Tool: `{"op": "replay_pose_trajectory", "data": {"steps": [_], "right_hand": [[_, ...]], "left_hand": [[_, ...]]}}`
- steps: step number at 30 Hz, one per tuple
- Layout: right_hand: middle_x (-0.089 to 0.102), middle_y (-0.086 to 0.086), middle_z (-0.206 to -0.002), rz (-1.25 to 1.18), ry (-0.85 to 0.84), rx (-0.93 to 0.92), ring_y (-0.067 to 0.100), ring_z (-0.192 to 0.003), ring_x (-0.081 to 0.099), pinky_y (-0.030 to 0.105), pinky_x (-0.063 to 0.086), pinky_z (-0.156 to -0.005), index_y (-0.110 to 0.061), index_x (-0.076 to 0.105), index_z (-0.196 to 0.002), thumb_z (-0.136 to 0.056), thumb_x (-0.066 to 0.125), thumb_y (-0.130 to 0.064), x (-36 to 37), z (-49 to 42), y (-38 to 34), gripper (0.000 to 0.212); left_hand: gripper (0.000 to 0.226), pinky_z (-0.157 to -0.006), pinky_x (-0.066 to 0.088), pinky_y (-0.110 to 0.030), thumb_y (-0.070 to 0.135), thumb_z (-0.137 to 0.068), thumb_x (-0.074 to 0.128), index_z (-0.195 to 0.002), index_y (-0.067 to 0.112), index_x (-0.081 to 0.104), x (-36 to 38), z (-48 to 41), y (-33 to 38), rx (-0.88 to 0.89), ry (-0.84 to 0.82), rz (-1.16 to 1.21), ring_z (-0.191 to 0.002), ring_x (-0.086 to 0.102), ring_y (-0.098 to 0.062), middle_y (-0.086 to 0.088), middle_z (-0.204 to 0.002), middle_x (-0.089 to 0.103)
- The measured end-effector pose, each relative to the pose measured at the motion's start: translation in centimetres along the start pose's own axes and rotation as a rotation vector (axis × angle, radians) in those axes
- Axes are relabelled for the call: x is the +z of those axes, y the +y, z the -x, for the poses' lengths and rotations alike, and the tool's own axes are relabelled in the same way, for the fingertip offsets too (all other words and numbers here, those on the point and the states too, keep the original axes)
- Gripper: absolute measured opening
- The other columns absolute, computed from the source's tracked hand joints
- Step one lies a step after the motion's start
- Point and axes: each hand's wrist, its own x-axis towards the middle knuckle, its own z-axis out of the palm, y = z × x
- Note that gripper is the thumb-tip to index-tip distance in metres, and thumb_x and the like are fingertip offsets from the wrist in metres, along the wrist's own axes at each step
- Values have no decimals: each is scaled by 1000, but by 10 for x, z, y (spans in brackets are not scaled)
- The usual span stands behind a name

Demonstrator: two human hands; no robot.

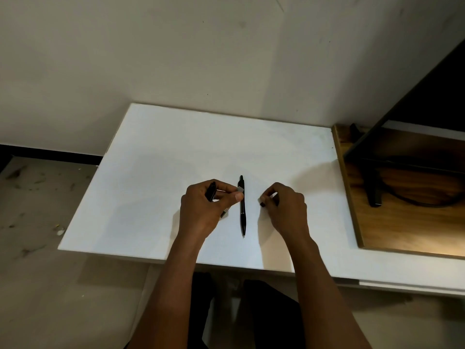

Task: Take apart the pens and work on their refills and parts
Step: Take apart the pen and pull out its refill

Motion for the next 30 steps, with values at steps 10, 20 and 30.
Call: {"op": "replay_pose_trajectory", "data": {"steps": [10, 20, 30], "right_hand": [[78, 14, -87, -818, -193, 150, 29, -84, 74, 30, 61, -80, -9, 79, -96, -94, 70, -16, -21, 10, -16, 12], [77, 23, -97, -1042, -438, 260, 27, -87, 75, 29, 61, -84, 2, 76, -103, -94, 65, -2, -20, 10, -14, 15], [74, 28, -103, -1130, -492, 369, 28, -87, 76, 28, 62, -81, 12, 71, -107, -95, 59, 7, -15, 6, -10, 18]], "left_hand": [[7, -75, 50, -21, 37, -74, 86, -78, 33, 81, 7, 0, 1, 40, -18, -95, -79, 70, 4, 17, -76, 77], [18, -74, 53, -33, 45, -86, 73, -97, 33, 81, 11, 0, -1, 172, -8, -443, -95, 65, -12, 12, -89, 78], [19, -60, 35, -28, 49, -92, 64, -105, 44, 76, 11, 1, -1, 280, 18, -695, -96, 42, -10, 15, -88, 72]]}}
